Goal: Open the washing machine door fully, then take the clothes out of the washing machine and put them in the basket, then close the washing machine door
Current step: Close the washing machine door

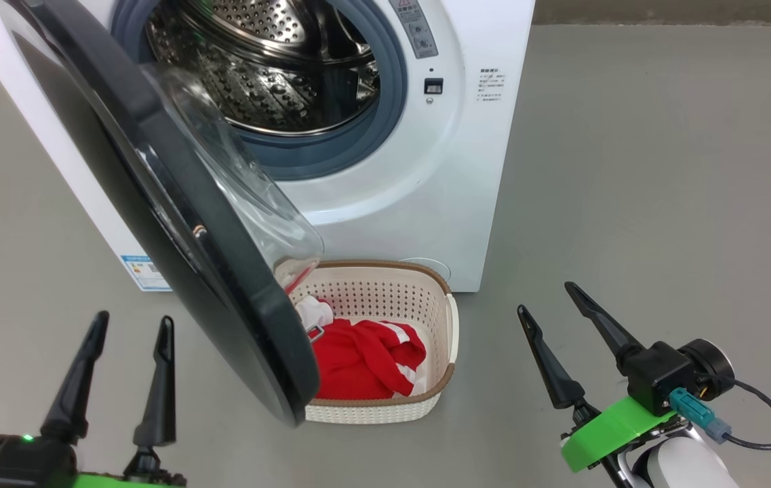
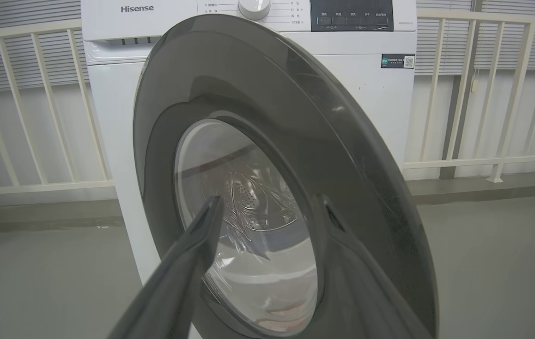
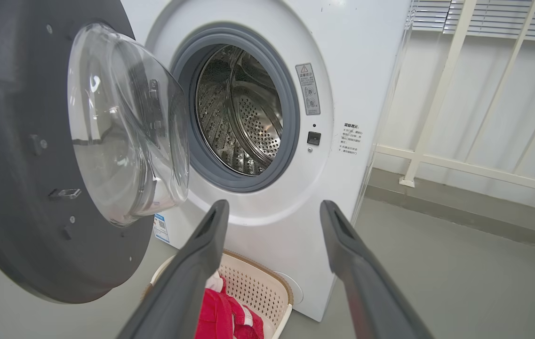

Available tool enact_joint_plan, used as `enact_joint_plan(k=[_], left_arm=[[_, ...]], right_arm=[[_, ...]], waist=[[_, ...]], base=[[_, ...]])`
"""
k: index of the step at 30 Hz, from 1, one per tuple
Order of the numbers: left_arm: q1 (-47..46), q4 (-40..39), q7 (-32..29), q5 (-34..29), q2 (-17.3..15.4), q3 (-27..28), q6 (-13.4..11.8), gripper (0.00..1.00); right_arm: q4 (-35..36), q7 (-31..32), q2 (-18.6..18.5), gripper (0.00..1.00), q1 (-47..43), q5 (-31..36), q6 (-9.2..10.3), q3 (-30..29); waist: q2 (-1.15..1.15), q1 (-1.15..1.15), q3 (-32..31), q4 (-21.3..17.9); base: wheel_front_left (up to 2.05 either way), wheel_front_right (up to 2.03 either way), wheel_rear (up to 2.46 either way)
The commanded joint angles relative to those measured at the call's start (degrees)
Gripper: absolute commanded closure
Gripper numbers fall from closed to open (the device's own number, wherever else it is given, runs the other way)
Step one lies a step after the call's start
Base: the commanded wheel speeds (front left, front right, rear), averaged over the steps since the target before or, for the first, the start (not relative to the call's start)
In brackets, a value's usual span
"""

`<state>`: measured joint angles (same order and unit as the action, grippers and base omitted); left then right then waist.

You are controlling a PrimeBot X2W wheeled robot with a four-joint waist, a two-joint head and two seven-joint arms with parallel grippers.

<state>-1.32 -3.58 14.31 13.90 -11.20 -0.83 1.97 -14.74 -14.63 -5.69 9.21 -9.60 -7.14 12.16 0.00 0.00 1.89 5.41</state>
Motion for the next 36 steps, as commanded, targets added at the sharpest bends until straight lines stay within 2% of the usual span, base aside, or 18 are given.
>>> enact_joint_plan(k=[1,14,36], left_arm=[[-0.97,-1.12,0.65,-1.06,-0.56,2.12,-0.07,0.00],[1.85,-0.43,0.68,-6.84,5.12,3.71,1.18,0.00],[2.96,0.13,0.69,-9.76,7.46,3.81,1.45,0.00]], right_arm=[[1.50,-0.37,-0.04,0.00,0.23,-0.26,-0.35,1.06],[1.68,-0.37,-0.14,0.00,0.64,-0.22,-0.35,0.94],[1.73,-0.37,-0.18,0.00,0.83,-0.17,-0.35,0.66]], waist=[[0.00,0.00,0.10,0.07],[0.00,0.00,0.92,0.78],[0.00,0.00,1.41,1.04]], base=[[0.00,0.00,0.00],[0.00,0.00,0.00],[0.00,0.00,0.00]])
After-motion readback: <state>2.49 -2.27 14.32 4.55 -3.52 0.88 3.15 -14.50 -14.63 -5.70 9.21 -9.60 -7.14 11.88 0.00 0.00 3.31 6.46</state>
